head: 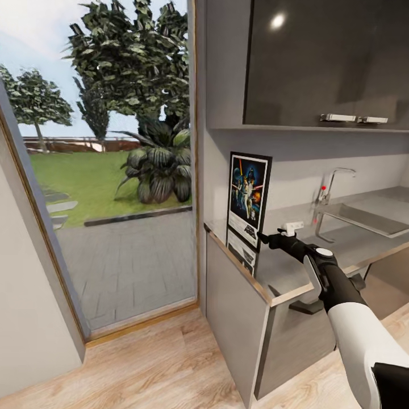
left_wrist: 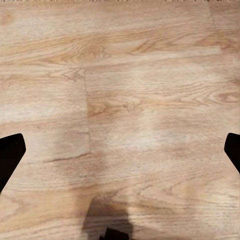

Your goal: Pick up the poster from the kitchen countertop and hang it on one of the wall nails in the kitchen.

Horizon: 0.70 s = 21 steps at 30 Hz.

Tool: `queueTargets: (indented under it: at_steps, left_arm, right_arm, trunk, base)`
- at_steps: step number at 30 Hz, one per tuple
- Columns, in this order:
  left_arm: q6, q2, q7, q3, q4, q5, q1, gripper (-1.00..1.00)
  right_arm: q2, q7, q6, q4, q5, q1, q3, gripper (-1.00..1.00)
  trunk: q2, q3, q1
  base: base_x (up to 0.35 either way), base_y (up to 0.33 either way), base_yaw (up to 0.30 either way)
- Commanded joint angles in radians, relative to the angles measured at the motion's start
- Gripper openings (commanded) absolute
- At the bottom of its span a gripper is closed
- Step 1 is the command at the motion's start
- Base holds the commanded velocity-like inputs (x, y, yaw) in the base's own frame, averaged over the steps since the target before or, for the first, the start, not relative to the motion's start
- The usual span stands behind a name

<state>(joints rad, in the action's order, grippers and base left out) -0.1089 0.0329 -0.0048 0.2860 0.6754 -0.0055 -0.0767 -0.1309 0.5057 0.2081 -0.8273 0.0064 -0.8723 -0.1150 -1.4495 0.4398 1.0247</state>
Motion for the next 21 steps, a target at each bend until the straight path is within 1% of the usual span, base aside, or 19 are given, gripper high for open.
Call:
queueTargets:
  at_steps: [1, 5, 14, 21]
  left_arm:
    - [-0.001, 0.001, -0.001, 0.002, 0.001, -0.001, 0.000, 1.00]
    - [-0.001, 0.001, -0.001, 0.002, 0.001, -0.001, 0.000, 1.00]
    - [-0.001, 0.001, -0.001, 0.002, 0.001, -0.001, 0.000, 1.00]
    - [-0.001, 0.001, 0.000, 0.003, 0.001, -0.001, 0.000, 1.00]
  right_arm:
    - [0.000, 0.006, 0.007, -0.001, 0.000, -0.001, -0.003, 1.00]
    - [0.001, 0.007, 0.007, 0.000, 0.000, -0.001, -0.003, 1.00]
    - [0.006, 0.006, 0.006, 0.000, 0.000, -0.001, -0.003, 1.00]
    - [0.007, 0.006, 0.006, 0.000, 0.000, -0.001, -0.003, 1.00]
  trunk:
    - [-0.001, 0.001, 0.000]
    - [-0.001, 0.001, 0.000]
    - [-0.001, 0.001, 0.000]
    - [-0.001, 0.001, 0.000]
  base:
    - [0.157, 0.079, 0.000]
    - [0.149, 0.077, 0.000]
    - [0.046, 0.026, 0.000]
    - [0.108, 0.082, 0.000]
